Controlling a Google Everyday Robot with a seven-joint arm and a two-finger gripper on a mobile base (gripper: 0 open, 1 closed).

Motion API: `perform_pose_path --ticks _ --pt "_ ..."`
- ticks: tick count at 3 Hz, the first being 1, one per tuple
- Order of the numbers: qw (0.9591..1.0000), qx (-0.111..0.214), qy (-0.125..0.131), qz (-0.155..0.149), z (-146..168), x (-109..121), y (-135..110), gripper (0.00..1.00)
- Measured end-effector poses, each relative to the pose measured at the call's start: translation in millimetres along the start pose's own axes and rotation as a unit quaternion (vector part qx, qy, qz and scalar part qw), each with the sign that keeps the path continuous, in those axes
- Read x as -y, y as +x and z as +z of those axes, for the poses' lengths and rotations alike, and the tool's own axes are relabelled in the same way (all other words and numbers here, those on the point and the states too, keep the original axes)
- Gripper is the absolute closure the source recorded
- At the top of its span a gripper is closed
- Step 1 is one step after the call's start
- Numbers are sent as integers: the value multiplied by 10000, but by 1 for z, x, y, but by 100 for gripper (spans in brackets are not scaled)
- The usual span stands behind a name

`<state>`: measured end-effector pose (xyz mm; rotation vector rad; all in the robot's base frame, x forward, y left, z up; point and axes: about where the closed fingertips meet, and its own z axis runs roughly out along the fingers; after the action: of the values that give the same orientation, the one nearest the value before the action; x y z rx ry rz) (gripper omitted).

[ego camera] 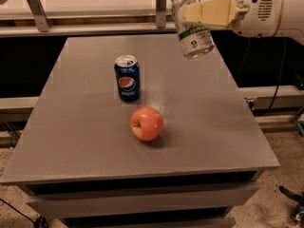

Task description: Place 7up can upright

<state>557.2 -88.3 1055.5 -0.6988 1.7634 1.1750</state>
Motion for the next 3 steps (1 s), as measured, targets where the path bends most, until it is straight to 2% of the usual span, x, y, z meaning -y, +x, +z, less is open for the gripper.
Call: perform_pose_path --ticks 1,2,3 --pt "9961 481 -642 -365 -7 -2 6 100" --pt "9817 938 -1325 -994 -12 -8 14 100" --pt "9646 1162 -1603 -1743 -15 -9 24 100"
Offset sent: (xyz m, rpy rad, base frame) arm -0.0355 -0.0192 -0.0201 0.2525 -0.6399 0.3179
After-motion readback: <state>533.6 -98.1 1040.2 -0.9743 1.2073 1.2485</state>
